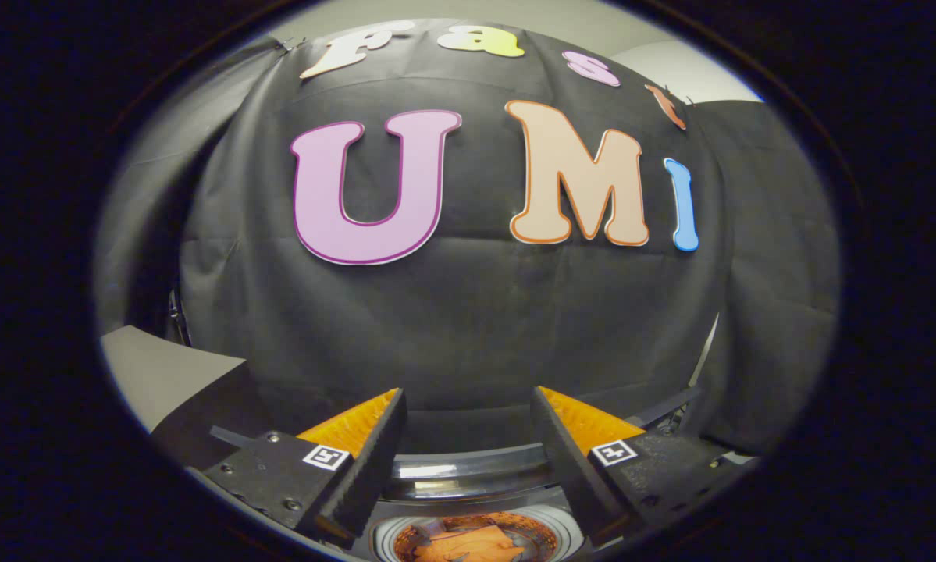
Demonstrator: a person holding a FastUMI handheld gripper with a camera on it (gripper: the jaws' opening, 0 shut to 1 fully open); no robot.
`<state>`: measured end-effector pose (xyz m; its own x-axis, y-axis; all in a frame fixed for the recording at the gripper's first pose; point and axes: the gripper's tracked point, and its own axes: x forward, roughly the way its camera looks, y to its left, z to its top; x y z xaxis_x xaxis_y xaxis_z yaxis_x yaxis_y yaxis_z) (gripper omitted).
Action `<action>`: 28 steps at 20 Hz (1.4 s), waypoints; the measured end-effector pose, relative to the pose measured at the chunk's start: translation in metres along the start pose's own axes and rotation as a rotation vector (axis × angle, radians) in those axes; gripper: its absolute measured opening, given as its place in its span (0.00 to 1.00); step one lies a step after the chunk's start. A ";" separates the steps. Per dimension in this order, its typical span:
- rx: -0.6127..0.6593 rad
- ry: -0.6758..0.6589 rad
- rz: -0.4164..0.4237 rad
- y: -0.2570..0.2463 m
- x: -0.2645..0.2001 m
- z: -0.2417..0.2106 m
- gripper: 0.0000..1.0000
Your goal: Put the clothes into the washing machine and then close the washing machine lid.
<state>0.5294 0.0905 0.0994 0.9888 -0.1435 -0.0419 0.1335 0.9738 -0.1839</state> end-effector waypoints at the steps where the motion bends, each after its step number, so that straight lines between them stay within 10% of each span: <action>1: -0.001 -0.007 0.005 -0.001 -0.003 -0.002 0.97; 15: 0.232 0.288 0.014 -0.003 -0.029 -0.105 0.98; 28: 0.129 0.293 0.001 -0.002 -0.035 -0.098 0.98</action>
<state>0.4882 0.0761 0.0048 0.9301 -0.1691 -0.3261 0.1588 0.9856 -0.0582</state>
